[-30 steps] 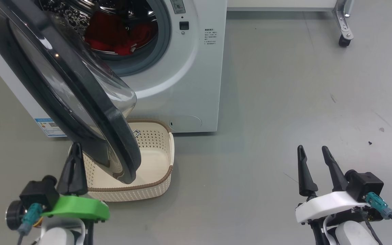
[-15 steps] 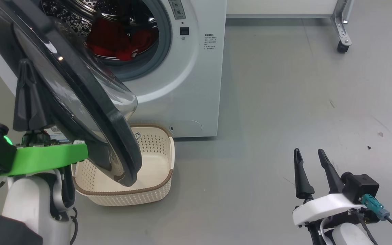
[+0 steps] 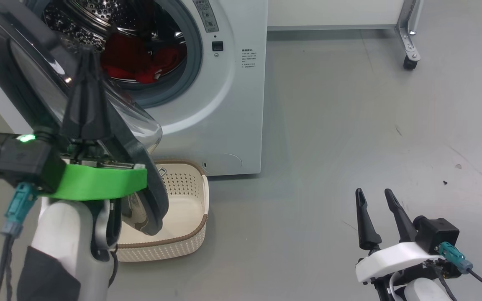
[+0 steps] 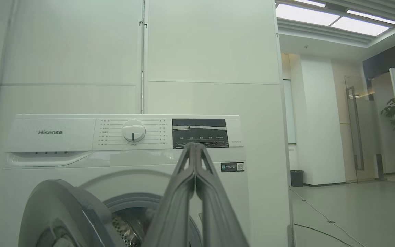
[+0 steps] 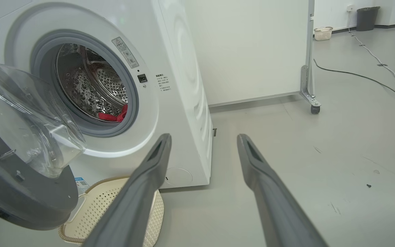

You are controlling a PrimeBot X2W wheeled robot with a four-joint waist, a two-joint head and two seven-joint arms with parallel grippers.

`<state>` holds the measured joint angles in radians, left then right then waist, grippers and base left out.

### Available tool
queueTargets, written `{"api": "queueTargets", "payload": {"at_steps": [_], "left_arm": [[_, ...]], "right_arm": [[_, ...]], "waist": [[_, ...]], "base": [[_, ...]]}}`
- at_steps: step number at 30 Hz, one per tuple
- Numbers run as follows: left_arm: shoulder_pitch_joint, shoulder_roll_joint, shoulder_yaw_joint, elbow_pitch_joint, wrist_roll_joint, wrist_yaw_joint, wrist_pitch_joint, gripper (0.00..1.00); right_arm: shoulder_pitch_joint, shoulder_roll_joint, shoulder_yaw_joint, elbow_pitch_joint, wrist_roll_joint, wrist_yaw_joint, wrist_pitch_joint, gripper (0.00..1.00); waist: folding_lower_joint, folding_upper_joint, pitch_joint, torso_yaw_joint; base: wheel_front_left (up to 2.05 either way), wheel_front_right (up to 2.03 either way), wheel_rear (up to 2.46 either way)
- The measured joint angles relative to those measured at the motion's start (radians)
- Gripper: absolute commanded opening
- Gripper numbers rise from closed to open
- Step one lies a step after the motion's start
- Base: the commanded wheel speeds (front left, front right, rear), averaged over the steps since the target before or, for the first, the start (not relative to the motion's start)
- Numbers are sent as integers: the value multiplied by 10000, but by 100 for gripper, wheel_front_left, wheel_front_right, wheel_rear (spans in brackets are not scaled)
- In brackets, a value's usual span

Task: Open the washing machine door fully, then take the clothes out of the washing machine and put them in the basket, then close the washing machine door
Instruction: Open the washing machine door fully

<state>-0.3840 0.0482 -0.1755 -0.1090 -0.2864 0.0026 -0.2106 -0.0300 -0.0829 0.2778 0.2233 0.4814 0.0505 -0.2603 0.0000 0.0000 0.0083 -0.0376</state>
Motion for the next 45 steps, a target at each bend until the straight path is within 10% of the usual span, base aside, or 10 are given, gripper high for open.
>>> {"api": "queueTargets", "payload": {"at_steps": [27,45], "left_arm": [[1058,-50,-1597,2635,-466,-38,2640,0],[1164,-50,-1145,3593,-499,453,2608,0]], "right_arm": [[20,184,-301,-2,-12,98,0,100],[16,226,-433,38,-92,190,0,100]], "waist": [[0,0,406,-541],[0,0,562,-679]], "base": [[0,0,0],[0,0,0]]}}
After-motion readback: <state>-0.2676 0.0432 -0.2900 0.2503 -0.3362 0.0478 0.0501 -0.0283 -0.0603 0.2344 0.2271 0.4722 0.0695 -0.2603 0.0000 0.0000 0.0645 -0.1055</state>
